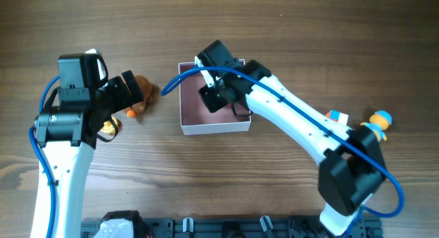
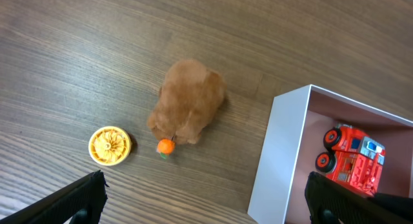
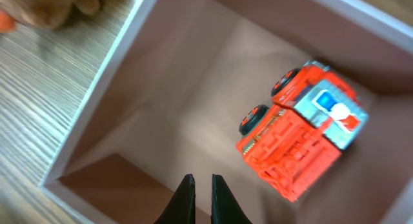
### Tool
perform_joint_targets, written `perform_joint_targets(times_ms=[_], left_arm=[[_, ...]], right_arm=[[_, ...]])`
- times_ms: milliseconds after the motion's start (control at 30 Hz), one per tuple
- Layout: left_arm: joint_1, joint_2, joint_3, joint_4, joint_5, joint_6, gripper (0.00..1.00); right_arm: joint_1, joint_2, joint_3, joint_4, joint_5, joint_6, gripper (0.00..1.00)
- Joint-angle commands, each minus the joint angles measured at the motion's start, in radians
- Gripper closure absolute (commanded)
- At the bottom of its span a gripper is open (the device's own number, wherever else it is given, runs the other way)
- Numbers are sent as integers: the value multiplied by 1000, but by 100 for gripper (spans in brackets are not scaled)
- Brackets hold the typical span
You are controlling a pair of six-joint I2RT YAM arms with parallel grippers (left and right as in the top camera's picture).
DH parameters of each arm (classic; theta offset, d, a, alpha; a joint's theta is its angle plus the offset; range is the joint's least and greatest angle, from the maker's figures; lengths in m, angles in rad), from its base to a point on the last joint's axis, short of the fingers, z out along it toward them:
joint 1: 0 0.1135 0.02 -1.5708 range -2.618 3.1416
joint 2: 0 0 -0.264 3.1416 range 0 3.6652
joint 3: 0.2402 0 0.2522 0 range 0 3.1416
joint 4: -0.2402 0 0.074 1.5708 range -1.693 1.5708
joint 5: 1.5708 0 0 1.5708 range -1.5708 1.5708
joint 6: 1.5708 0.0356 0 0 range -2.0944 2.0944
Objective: Pack container
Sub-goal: 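Carry the truck into the white box and open the right gripper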
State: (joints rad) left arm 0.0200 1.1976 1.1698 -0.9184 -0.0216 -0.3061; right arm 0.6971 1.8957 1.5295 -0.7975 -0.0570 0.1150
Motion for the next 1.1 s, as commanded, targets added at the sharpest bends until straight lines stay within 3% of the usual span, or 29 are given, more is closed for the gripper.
perform_joint_targets(times_ms=[0, 200, 367, 533, 700, 867, 1067], left_arm=[[5, -5, 8, -14, -6, -16, 0], [5, -5, 8, -14, -6, -16, 0], [5, -5, 8, -14, -6, -16, 0], [5, -5, 8, -14, -6, -16, 0], [5, -5, 8, -14, -6, -16, 0], [5, -5, 8, -14, -6, -16, 0], [5, -5, 8, -14, -6, -16, 0]], right_arm=[[-6, 78, 15, 17, 37, 50, 94], [-7, 128, 15, 34, 51, 60, 94], [-11, 128, 15, 39, 253, 203, 94], [-11, 128, 15, 42, 251, 200, 93], [-10, 128, 15, 80, 39, -27, 93], [-10, 130, 15, 148, 190, -1, 95], [-14, 149, 15, 213, 208, -29, 95]])
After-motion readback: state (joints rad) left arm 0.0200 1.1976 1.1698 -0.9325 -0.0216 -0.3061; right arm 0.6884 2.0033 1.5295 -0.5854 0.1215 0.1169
